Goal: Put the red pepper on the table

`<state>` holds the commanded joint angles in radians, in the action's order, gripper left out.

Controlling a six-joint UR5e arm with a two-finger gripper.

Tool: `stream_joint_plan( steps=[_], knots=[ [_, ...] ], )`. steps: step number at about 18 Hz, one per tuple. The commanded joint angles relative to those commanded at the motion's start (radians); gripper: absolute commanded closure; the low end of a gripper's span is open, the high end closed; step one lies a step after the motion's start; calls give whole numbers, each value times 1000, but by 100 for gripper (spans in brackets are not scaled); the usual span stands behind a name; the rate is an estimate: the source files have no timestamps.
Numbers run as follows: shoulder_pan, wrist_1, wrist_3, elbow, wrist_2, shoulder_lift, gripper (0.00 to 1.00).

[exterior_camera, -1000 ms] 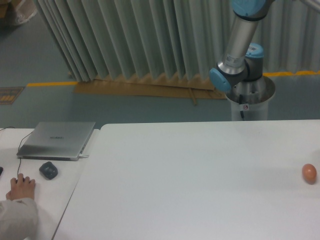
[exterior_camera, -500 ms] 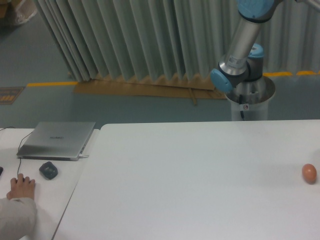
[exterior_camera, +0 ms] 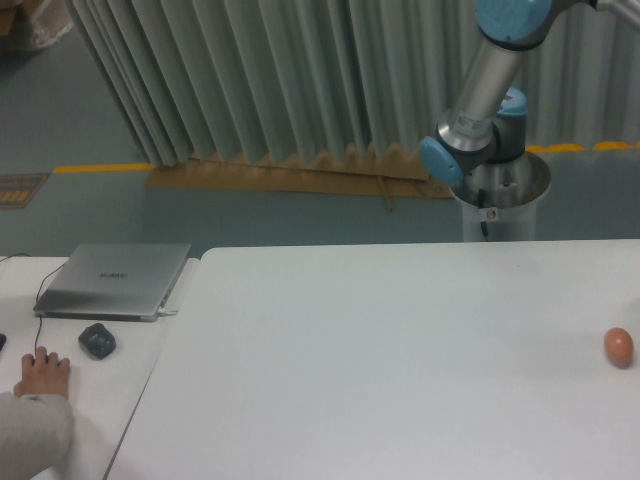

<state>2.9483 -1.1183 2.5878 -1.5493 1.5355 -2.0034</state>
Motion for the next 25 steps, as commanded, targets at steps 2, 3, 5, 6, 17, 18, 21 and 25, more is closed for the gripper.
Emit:
stream_joint_plan(
  steps=[2,3,5,6,17,18,21,25],
  knots=[
    [0,2,2,0,3,-3,0],
    [3,3,5,2,3,-6,0],
    [8,3,8,5,5,-8,0],
    [11,3,8,5,5,-9,0],
    [5,21,-2,2,46,-18,41],
    [3,20,-2,2,46,-17,41],
    [2,18,-3,2,48,-15,41],
    [-2,12,-5,2,58,-6,41]
  ],
)
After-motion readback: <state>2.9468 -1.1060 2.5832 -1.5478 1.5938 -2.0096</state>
